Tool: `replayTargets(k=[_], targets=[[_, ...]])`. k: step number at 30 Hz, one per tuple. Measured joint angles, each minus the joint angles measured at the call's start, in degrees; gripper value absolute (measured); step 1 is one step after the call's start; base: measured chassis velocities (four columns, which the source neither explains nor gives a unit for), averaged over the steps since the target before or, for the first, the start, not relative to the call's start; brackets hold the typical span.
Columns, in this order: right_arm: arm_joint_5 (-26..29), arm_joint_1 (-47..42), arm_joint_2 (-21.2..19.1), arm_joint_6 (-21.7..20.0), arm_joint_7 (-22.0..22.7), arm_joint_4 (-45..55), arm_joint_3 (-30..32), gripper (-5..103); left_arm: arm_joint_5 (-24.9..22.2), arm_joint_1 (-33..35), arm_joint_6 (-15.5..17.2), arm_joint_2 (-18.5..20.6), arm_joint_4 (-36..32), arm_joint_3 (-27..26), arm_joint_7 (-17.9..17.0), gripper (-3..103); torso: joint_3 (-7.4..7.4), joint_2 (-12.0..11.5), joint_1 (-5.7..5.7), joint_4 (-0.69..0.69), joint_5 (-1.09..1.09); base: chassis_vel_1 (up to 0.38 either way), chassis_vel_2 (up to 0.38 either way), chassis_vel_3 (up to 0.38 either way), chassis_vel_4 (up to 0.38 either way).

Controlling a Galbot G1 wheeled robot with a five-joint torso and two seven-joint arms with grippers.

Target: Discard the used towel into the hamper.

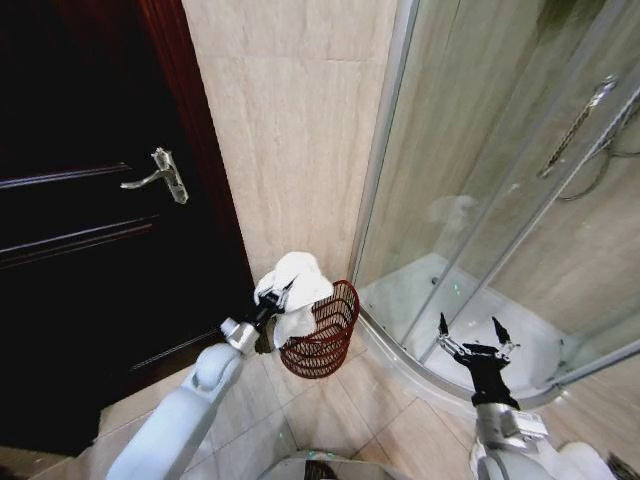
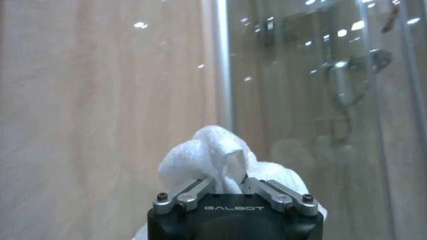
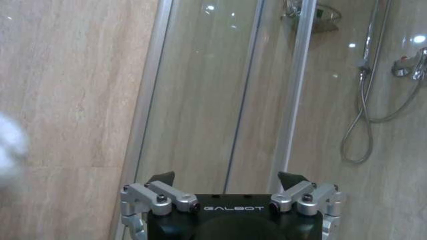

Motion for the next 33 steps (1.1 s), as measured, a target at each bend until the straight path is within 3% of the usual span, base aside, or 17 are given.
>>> replayTargets(k=[4,14,20,22,26,29,30,32,33], targets=[[-0.6,0.3,0.0,0.1,-0.1,-0.1,-0.1,100,-0.2,-8.9,-0.1,-0.8,6.0,6.8,1.8,5,0.09,0.1,0.07,0.01,0.00,0.000,0.000,0.000,0.000],[-0.8,0.6,0.0,0.2,0.0,-0.2,0.0,100,1.2,-19.6,-3.3,-5.7,21.2,13.2,2.9,5,0.18,0.3,0.15,-0.01,0.00,0.000,0.000,0.000,0.000],[-0.6,0.6,0.0,0.6,0.0,-0.9,0.4,100,9.5,-21.0,-6.3,-7.8,30.9,13.4,5.2,5,0.22,0.4,0.17,0.02,0.00,0.000,0.000,0.000,0.000],[-0.5,0.9,0.0,0.6,0.0,-1.1,0.3,100,13.8,-22.5,-8.6,-9.2,36.5,13.4,6.5,5,0.24,0.4,0.19,0.02,0.00,0.000,0.000,0.000,0.000],[-0.3,1.0,0.0,0.6,0.0,-1.1,0.2,100,14.9,-23.8,-9.5,-9.8,40.2,14.3,8.8,5,0.26,0.5,0.21,0.00,0.00,0.000,0.000,0.000,0.000],[0.1,0.9,0.0,0.6,0.0,-1.1,0.3,100,14.9,-23.7,-8.3,-9.7,40.5,15.2,10.0,5,0.28,0.5,0.22,0.00,0.00,0.000,0.000,0.000,0.000],[0.3,0.9,0.0,0.6,0.0,-1.0,0.4,100,14.6,-23.3,-6.5,-9.4,39.8,15.7,10.1,5,0.27,0.5,0.22,-0.01,0.00,0.000,0.000,0.000,0.000],[0.9,0.7,0.0,0.5,0.0,-0.8,0.7,100,13.8,-21.8,1.6,-8.2,35.9,16.4,9.8,9,0.29,0.5,0.23,0.01,-0.01,0.000,0.000,0.000,0.000],[0.9,0.7,0.0,0.5,0.0,-0.8,0.7,100,13.8,-21.8,1.6,-8.2,35.9,16.4,9.8,9,0.29,0.5,0.23,0.01,-0.01,0.000,0.000,0.000,0.000]])
